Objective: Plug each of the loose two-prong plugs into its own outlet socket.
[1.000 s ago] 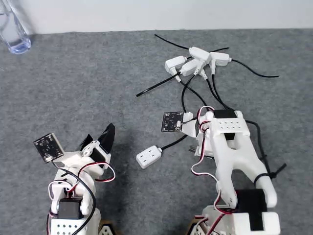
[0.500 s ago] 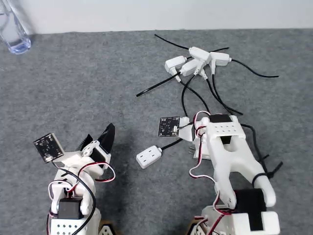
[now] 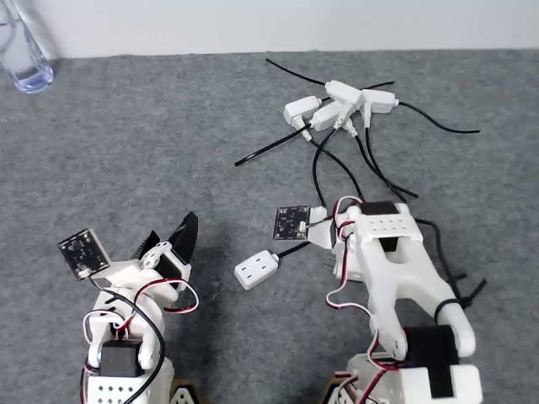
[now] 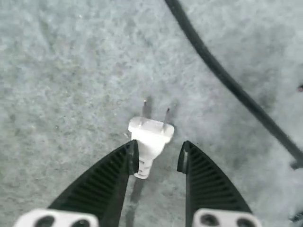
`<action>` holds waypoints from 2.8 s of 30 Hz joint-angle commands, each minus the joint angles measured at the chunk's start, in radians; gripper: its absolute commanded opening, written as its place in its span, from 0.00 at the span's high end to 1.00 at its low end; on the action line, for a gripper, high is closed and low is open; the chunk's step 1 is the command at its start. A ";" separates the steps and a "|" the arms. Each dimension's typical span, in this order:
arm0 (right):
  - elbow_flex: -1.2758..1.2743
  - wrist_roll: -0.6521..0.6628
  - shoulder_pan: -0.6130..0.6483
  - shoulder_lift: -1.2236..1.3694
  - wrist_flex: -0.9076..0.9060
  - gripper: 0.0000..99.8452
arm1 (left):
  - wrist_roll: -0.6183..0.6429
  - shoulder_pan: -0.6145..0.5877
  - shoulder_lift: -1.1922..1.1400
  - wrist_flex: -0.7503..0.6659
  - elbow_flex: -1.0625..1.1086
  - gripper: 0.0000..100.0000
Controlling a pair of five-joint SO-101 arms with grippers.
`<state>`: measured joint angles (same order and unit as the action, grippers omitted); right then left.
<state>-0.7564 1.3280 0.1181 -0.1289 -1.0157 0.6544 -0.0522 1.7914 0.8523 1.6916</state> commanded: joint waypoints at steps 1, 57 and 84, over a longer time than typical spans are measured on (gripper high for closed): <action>-0.029 -0.015 0.030 -0.008 0.039 0.85 | 0.011 0.005 0.003 -0.008 -0.007 0.73; 0.077 -0.015 0.004 -0.022 -0.071 0.85 | 0.011 0.005 0.003 -0.008 -0.007 0.73; -0.064 -0.206 0.012 -0.022 0.163 0.85 | 0.011 0.005 0.003 -0.006 -0.007 0.73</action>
<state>-0.8239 1.1408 0.1335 -0.1289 -0.8746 0.6544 -0.0522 1.7914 0.8523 1.6916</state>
